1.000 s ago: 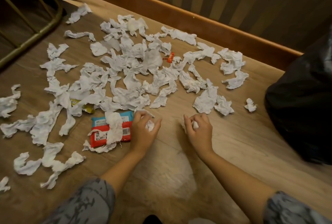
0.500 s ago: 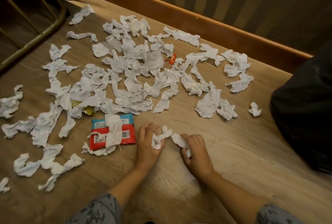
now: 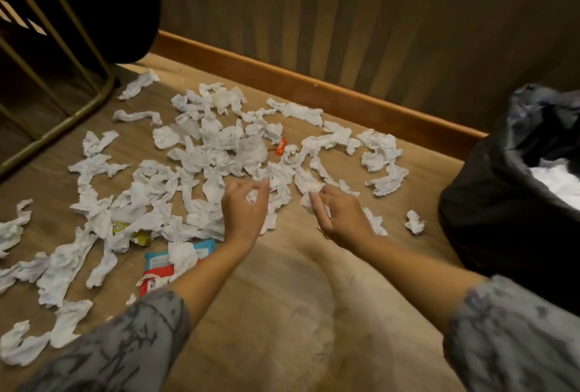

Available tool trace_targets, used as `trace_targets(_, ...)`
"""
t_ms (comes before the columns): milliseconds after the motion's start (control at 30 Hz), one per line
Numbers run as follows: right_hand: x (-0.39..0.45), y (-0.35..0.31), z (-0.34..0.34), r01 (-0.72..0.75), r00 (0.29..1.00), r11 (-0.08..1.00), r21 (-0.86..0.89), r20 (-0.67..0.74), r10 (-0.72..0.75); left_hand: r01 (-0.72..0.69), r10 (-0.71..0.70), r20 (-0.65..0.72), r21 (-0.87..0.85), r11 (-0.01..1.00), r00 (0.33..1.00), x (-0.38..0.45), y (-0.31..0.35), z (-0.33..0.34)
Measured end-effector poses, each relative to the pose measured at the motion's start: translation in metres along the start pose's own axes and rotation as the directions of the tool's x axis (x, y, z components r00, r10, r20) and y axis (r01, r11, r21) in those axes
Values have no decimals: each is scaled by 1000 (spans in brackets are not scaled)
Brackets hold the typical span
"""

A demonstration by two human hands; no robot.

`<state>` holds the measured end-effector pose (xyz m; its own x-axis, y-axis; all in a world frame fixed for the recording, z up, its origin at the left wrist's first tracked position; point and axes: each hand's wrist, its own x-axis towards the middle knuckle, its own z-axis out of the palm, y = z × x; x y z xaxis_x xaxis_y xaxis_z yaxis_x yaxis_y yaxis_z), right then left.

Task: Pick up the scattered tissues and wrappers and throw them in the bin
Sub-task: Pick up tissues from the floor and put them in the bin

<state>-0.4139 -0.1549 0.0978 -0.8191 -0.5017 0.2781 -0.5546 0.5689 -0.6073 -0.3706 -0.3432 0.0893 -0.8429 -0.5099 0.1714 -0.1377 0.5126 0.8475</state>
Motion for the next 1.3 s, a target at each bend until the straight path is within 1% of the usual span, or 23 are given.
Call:
trace_targets(67, 28, 1, -44, 227, 972, 963, -147, 90, -216, -71, 71, -15, 0, 997, 997, 24, 31, -2)
trace_targets(100, 40, 1, -67, 312, 947, 926, -210, 146, -286, -135, 135, 8, 13, 991, 991, 34, 47, -3)
trace_targets(133, 49, 0, -90, 358, 929, 899, -253, 191, -316, -192, 191, 40, 22, 981, 981, 42, 62, -2)
trace_targets(167, 55, -1, -111, 370, 924, 884, -285, 208, -320, -232, 230, 86, 10, 973, 969, 48, 77, -1)
trace_targets(200, 58, -1, -131, 371, 926, 875, -312, 199, -321, -235, 234, 144, -8, 972, 962, 52, 93, 2)
trace_targets(267, 56, 3, -162, 351, 935, 867, -354, 85, -344, -224, 229, 286, -49, 973, 931, 54, 126, 10)
trace_targets(333, 50, 10, -184, 279, 936, 897, -344, -113, -334, -325, 301, 375, 1, 946, 877, 54, 156, 23)
trace_targets(400, 40, 18, -203, 163, 921, 955, -248, -309, -237, -386, 332, 439, 35, 922, 835, 52, 186, 41)
trace_targets(433, 35, 23, -212, 115, 898, 972, -204, -397, -190, -393, 333, 469, 32, 919, 818, 51, 200, 52)
trace_targets(500, 24, 37, -230, 42, 838, 983, -178, -530, -131, -404, 354, 491, -4, 915, 796, 45, 230, 77)
trace_targets(533, 18, 45, -239, 7, 814, 985, -171, -571, -105, -397, 363, 481, -34, 917, 798, 41, 245, 92)
trace_targets(567, 11, 54, -250, -26, 792, 987, -160, -606, -78, -362, 358, 468, -83, 928, 808, 35, 260, 107)
trace_targets(633, -7, 71, -271, -90, 740, 988, -126, -672, -18, -205, 294, 471, -232, 951, 832, 19, 290, 141)
trace_targets(700, -28, 85, -291, -165, 666, 985, -57, -743, 69, -49, 248, 501, -378, 925, 829, -2, 317, 176)
trace_targets(767, -49, 100, -304, -249, 600, 968, 32, -779, 180, 30, 240, 526, -453, 891, 816, -22, 338, 207)
trace_targets(833, -67, 112, -312, -354, 561, 926, 128, -764, 320, 63, 242, 561, -469, 881, 792, -41, 352, 232)
trace_targets(933, -82, 127, -315, -445, 520, 848, 290, -687, 508, 2, 283, 563, -451, 893, 777, -57, 353, 259)
trace_targets(1000, -84, 130, -314, -462, 518, 835, 299, -673, 528, -86, 328, 522, -433, 897, 787, -57, 345, 265)
trace_targets(1067, -80, 123, -313, -442, 537, 853, 278, -679, 500, -166, 372, 452, -432, 886, 811, -52, 334, 259)
trace_targets(1133, -70, 110, -310, -375, 589, 893, 249, -680, 437, -228, 418, 363, -463, 857, 833, -43, 321, 243)
trace_targets(1200, -57, 91, -299, -271, 648, 939, 212, -681, 341, -292, 450, 282, -460, 839, 847, -31, 301, 223)
trace_targets(1267, -42, 73, -275, -146, 712, 973, 180, -664, 230, -341, 454, 231, -403, 850, 860, -17, 272, 203)
trace_targets(1300, -34, 64, -259, -95, 753, 981, 169, -632, 182, -346, 439, 224, -358, 867, 870, -11, 256, 193)
